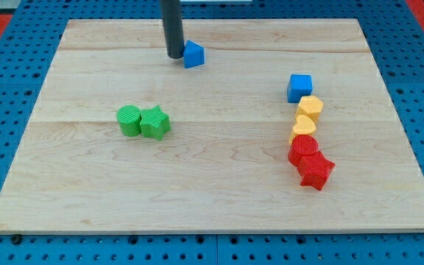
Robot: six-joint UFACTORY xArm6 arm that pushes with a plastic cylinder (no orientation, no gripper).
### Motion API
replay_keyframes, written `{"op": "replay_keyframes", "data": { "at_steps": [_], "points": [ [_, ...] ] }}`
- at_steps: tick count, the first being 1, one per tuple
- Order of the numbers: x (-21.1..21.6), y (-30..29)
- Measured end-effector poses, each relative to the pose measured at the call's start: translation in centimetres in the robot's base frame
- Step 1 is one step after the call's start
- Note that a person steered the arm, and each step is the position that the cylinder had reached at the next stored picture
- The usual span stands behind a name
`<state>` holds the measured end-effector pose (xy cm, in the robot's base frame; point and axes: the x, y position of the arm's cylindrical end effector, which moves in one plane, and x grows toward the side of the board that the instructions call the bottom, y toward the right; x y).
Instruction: Place blue blocks in a vertical line
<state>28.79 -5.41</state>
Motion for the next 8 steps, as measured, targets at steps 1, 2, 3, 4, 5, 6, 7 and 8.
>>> {"op": "replay_keyframes", "data": {
  "at_steps": [1,2,3,4,5,6,7,8],
  "points": [
    [0.0,3.4],
    [0.0,6.9],
    [-0.2,10.2],
    [0.4,14.1],
    [0.0,16.1],
    [-2.4,16.4],
    [-3.1,19.1],
    [-2.6,20.5]
  ]
}}
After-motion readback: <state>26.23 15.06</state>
